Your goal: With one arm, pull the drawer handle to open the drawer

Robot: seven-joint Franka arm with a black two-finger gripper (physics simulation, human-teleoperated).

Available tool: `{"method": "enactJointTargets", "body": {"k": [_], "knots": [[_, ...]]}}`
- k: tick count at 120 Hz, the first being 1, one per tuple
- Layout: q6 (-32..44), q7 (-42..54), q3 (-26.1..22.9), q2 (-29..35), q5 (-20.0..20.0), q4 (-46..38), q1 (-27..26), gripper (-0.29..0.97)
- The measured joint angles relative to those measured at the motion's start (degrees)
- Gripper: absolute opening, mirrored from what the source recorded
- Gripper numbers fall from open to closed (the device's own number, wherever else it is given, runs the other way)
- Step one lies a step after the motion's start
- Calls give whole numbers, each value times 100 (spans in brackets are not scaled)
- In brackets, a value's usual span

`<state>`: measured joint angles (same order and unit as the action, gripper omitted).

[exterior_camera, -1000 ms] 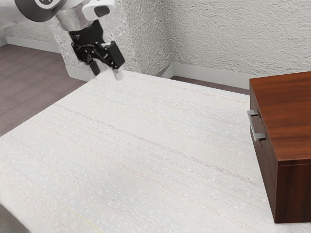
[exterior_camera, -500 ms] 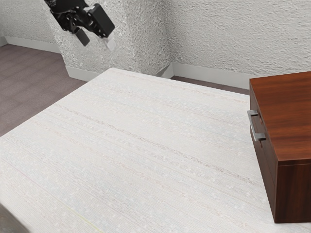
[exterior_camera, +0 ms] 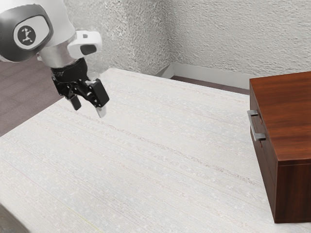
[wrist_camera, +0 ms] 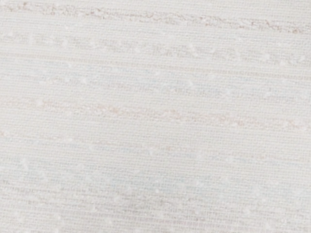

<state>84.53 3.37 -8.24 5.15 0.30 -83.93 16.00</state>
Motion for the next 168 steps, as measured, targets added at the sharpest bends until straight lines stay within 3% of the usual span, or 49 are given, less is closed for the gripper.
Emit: {"method": "enactJointTargets", "body": {"k": [17,38,54,66,77,92,168], "knots": [[1200,0,256,997,-42,-2038,-83,68],[1669,-342,234,1455,-492,-2412,-46,68],[2078,-932,176,2061,-1470,-3453,-4,68],[2661,-1354,39,2172,-2101,-3762,1,68],[3136,-1679,13,1904,-2389,-3668,-7,68],[3585,-2087,-397,1105,-2564,-2999,-7,68],[4389,-3093,-1664,-532,-2631,-1929,-205,68]]}}
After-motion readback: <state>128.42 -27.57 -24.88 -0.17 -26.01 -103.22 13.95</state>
